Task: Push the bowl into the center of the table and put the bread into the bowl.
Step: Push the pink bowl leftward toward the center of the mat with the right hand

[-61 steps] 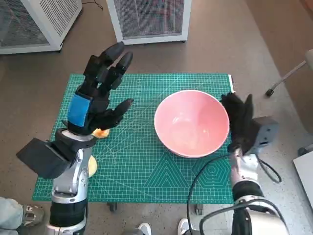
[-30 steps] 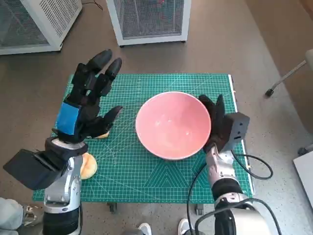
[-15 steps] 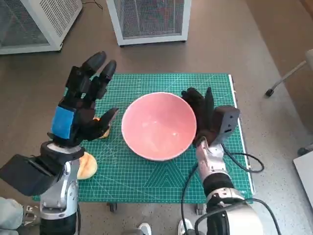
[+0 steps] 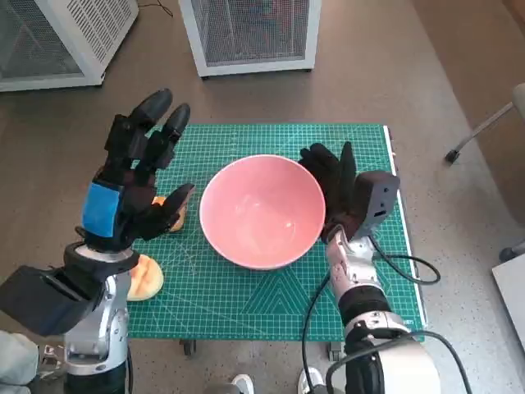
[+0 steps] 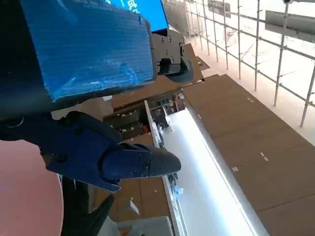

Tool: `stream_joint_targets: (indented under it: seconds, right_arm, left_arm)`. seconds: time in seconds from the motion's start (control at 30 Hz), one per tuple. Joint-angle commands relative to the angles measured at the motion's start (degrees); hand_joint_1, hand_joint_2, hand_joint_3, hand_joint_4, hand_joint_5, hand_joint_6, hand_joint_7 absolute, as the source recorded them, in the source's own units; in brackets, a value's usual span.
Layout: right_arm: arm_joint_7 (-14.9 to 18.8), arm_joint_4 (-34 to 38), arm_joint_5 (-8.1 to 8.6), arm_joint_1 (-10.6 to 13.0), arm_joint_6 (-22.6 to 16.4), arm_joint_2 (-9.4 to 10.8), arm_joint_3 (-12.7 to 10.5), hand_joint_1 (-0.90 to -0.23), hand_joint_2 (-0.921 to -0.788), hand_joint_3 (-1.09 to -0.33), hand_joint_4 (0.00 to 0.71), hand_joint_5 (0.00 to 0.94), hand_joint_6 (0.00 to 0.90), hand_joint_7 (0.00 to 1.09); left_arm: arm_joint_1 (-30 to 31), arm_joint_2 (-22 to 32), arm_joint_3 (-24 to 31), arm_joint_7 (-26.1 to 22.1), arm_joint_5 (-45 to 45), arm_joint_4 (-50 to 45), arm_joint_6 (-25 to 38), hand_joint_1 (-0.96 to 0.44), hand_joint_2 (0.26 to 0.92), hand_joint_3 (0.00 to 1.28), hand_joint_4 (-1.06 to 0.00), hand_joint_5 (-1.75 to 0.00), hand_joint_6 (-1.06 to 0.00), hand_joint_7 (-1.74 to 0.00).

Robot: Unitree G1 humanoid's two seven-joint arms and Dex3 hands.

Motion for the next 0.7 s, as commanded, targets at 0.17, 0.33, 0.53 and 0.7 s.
stream_joint_targets:
  seconds: [0.17,0.33,0.53,0.7]
  right_arm:
    - [1.6,-0.2,0.27,-1.2,-0.7,-1.7,-0.1,-0.58,-0.921,-0.723,0.299,0.004,0.483,0.03]
    - [4.3,-1.5,1.79,-1.8,-5.2,-2.4,-1.1,-0.586,-0.921,-0.73,0.291,0.001,0.478,0.03]
    - [14.6,-4.3,6.33,-1.9,-13.6,-2.7,-3.2,-0.625,-0.921,-0.711,0.257,0.002,0.455,0.01]
    - [25.6,-9.9,10.7,-0.6,-20.8,-3.0,-3.6,-0.626,-0.921,-0.703,0.243,0.001,0.442,0.0]
  left_arm:
    - [1.6,-0.2,0.3,0.4,-0.3,-1.4,0.0,-0.63,0.921,0.36,-0.27,0.0,-0.02,-0.58]
    - [1.6,-0.2,0.4,0.6,-0.3,-1.4,-0.1,-0.64,0.921,0.36,-0.27,0.0,-0.01,-0.58]
    - [1.6,-0.1,0.6,0.8,-0.6,-2.2,0.4,-0.64,0.921,0.36,-0.26,0.0,0.0,-0.59]
    - [0.9,0.5,0.9,0.7,-0.9,-2.7,1.0,-0.64,0.921,0.36,-0.26,0.0,0.0,-0.59]
